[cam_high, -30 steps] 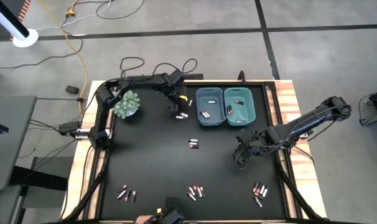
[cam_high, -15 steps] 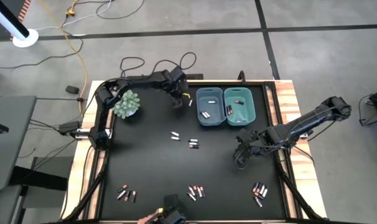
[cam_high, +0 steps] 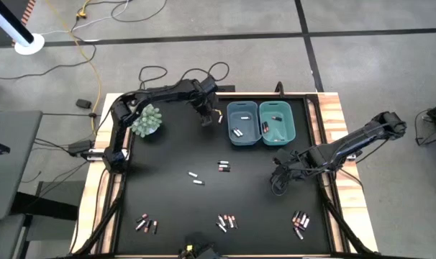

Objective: Sort batteries
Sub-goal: Put the silver battery into the blue bin

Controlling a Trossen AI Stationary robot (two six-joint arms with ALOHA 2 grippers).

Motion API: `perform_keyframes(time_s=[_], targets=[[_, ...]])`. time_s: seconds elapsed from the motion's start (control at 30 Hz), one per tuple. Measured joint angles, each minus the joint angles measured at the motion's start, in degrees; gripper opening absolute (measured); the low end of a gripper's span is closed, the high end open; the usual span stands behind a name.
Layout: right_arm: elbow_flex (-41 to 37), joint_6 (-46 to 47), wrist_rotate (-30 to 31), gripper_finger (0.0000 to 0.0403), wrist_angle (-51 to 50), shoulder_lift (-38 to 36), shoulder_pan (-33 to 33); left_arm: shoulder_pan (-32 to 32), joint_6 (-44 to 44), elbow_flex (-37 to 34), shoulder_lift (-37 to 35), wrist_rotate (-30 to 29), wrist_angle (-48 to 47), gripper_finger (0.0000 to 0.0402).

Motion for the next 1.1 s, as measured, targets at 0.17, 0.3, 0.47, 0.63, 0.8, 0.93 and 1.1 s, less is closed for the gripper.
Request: perform_keyframes(time_s=[0.17, 0.3, 0.47, 0.63, 0.8, 0.93, 1.1], targets=[[0.0, 0.0, 0.0, 0.0163, -0.7, 0.0, 0.0, -1.4, -5.2, 1.9, -4.2, 0.3, -9.1, 0.0152], [0.0, 0.0, 0.0, 0.0163, -1.9, 0.0, 0.0, -3.6, -9.8, 0.8, -11.3, -0.1, -11.9, 0.0143], [0.0, 0.0, 0.0, 0.0163, -3.6, 0.0, 0.6, -9.6, -18.2, -10.1, -27.1, -4.9, -8.3, 0.0138], [0.0, -1.0, 0.0, 0.0163, -5.4, 0.0, 1.3, -21.6, -32.4, -22.3, -42.8, -7.4, -3.8, 0.0138], [0.0, -5.4, 0.0, 0.0163, -6.0, 0.0, 1.2, -36.5, -48.7, -28.9, -49.7, -8.3, -1.9, 0.0137], [0.0, -7.1, 0.0, 0.0163, -6.0, 0.0, 1.2, -46.0, -57.2, -30.5, -48.5, -11.4, -2.7, 0.0137], [0.0, -7.1, 0.0, 0.0163, -5.8, 0.0, 1.2, -54.3, -59.3, -30.6, -42.2, -15.3, -3.8, 0.0137]])
